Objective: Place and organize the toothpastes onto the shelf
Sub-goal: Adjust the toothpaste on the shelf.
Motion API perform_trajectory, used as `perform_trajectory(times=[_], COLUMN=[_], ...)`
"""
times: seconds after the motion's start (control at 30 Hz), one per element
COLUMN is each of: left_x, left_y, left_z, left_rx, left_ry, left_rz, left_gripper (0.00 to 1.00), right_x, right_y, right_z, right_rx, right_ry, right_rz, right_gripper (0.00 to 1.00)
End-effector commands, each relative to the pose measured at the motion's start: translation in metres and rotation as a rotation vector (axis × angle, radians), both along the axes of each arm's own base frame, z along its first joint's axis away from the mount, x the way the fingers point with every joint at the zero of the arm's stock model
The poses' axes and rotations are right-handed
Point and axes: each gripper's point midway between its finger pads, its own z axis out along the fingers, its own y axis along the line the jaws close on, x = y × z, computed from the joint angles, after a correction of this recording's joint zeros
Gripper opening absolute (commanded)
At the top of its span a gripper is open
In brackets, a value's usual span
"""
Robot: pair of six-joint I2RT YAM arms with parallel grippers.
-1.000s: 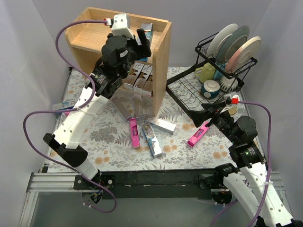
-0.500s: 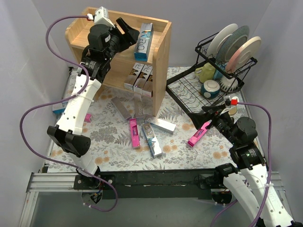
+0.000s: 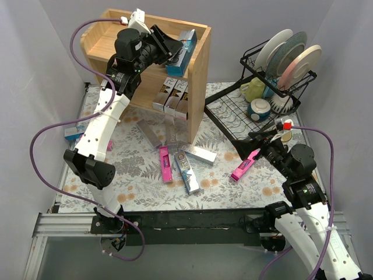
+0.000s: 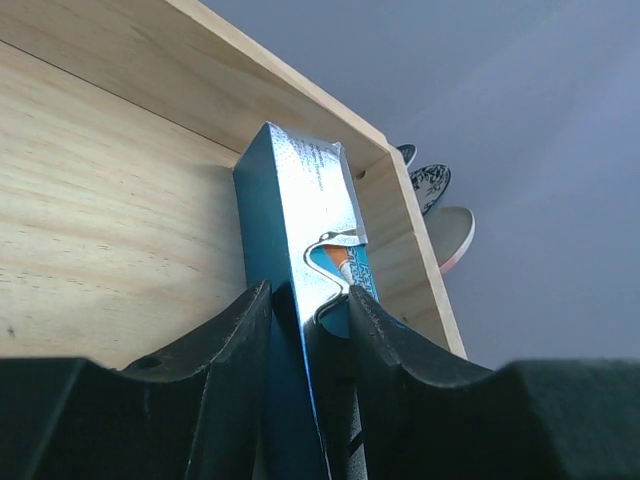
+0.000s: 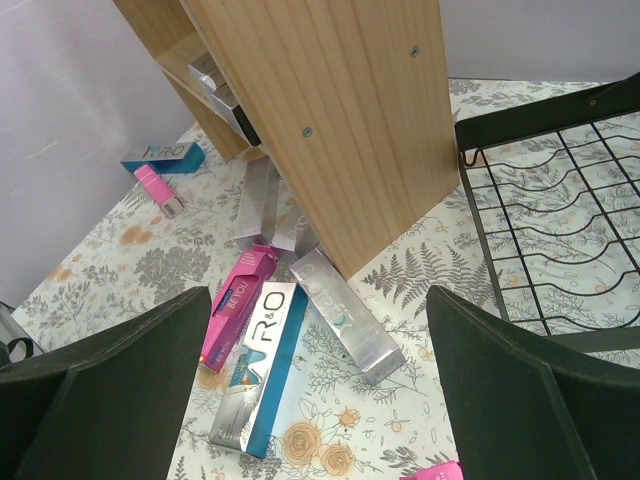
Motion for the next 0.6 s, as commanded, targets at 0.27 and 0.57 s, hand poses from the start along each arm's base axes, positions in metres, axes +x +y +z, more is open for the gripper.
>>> perform_trajectory(times=[0.27, 0.57], left_x=[-0.019, -0.028], left_y=[-0.037, -0.027], left_z=[0.011, 0.028], left_rx=[-0.024, 0.006], left_ry=[-0.029, -0.1], left_rz=[0.006, 0.037], left_gripper=[0.31, 0.62], right_x=[0.0, 0.0], right_y=[-0.004, -0.006], right_z=[0.013, 0.011], right_rx=[0.006, -0.004], right_ry=[-0.056, -0.056], right_rz=[-0.018, -0.024], right_gripper=[0.96, 0.96])
